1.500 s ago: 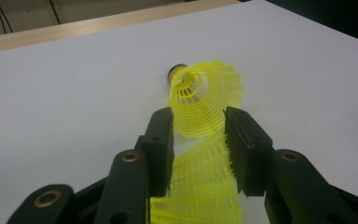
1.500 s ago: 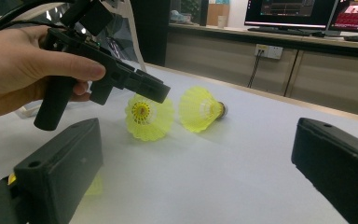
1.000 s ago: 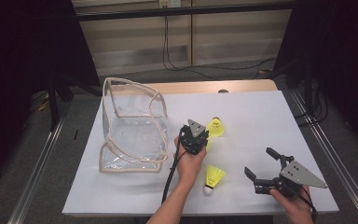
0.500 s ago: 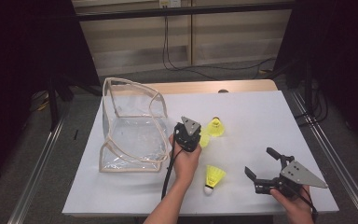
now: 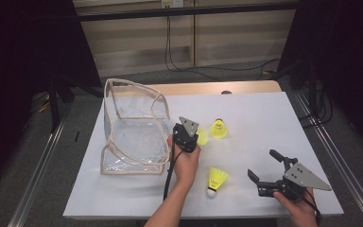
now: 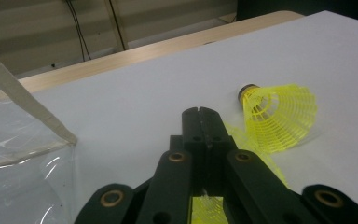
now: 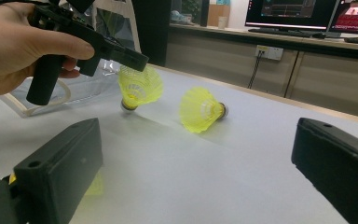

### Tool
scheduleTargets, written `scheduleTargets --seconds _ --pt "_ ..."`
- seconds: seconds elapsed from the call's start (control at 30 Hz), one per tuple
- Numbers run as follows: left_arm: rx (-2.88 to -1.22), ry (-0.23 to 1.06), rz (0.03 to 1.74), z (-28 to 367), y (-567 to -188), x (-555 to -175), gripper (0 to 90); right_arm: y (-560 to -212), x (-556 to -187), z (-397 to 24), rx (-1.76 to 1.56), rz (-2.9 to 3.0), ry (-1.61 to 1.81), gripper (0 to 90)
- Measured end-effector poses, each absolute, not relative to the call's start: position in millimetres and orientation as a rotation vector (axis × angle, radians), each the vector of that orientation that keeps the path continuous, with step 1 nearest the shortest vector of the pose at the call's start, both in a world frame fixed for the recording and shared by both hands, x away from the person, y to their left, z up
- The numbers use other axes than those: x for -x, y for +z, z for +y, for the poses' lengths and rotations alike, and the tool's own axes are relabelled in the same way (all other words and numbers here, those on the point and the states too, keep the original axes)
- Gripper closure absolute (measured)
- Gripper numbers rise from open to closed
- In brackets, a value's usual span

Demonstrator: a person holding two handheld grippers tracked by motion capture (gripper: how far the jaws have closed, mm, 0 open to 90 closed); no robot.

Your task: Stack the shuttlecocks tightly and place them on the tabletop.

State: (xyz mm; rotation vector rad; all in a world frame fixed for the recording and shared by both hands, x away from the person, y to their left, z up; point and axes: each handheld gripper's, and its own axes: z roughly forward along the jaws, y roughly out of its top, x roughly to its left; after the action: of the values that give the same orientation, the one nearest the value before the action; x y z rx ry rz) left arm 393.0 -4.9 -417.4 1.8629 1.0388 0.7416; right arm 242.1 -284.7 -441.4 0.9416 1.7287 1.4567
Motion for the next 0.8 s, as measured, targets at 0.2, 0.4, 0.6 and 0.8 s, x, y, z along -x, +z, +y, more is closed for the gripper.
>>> scheduleTargets --seconds 0.2,0.4,0.6,0.8 --pt "-1.837 0.693 1.036 -8 -420 -399 89.7 -441 -242 -285 -0.94 1.729 1.456 1.3" --pt "-1.827 0.634 1.015 -14 -423 -405 81.4 -441 -242 -285 -0.941 1.731 1.456 1.3" --pt "-1.835 0.614 1.008 -18 -426 -409 78.2 -442 -242 -285 -0.945 1.732 1.456 1.3" --pt "-1.852 0.627 1.011 -18 -429 -412 77.7 -441 -242 -285 -0.938 1.732 1.458 1.3"
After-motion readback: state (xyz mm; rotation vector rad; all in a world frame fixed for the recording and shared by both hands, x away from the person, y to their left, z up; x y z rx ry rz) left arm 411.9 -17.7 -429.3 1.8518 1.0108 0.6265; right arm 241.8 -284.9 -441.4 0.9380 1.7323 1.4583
